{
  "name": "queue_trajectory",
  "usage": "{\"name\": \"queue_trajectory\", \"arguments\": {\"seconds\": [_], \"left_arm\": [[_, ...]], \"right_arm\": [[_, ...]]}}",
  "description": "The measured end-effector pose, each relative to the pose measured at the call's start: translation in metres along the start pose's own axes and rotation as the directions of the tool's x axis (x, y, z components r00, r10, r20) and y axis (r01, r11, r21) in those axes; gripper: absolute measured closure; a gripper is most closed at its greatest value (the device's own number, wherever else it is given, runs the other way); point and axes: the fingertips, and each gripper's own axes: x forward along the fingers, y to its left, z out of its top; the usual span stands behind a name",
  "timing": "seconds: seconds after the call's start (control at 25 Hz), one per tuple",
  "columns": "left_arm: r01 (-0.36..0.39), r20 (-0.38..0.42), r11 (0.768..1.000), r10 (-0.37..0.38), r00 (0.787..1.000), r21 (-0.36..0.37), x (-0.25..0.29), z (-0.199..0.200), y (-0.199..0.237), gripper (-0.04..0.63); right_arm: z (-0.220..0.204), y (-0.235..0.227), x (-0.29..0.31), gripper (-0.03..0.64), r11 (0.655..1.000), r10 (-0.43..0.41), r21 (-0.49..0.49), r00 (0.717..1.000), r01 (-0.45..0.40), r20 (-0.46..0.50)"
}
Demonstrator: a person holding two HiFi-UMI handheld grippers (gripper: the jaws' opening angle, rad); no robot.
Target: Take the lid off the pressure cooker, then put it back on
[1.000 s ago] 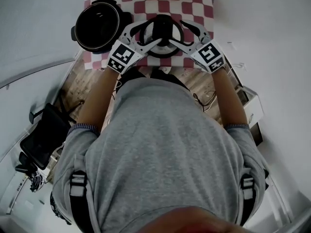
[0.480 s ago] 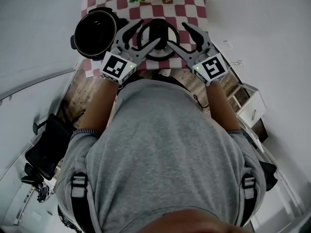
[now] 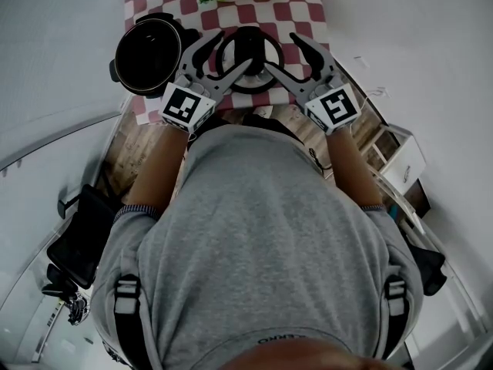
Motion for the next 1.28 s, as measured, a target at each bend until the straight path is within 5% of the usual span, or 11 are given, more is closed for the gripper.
{"name": "queue_trajectory", "arguments": {"seconds": [0.44,0.72,1.08,1.28], "left_arm": [[0.009,-0.046,0.999,-0.007,0.999,0.043,0.005,-0.009,0.002,0.268],[0.100,-0.209,0.986,-0.070,0.975,0.135,0.018,-0.035,-0.003,0.268],[0.337,-0.563,0.902,-0.137,0.815,0.270,0.031,-0.114,-0.008,0.268],[0.439,-0.701,0.864,-0.154,0.696,0.247,0.033,-0.156,-0.010,0.268]], "right_arm": [[-0.007,-0.005,0.003,0.272,1.000,0.025,-0.010,0.999,-0.025,-0.037],[-0.021,-0.005,0.014,0.270,0.994,0.094,-0.034,0.984,-0.100,-0.150],[-0.075,0.004,0.031,0.272,0.962,0.216,-0.068,0.886,-0.266,-0.409],[-0.108,0.009,0.043,0.272,0.931,0.255,-0.092,0.809,-0.353,-0.530]]}}
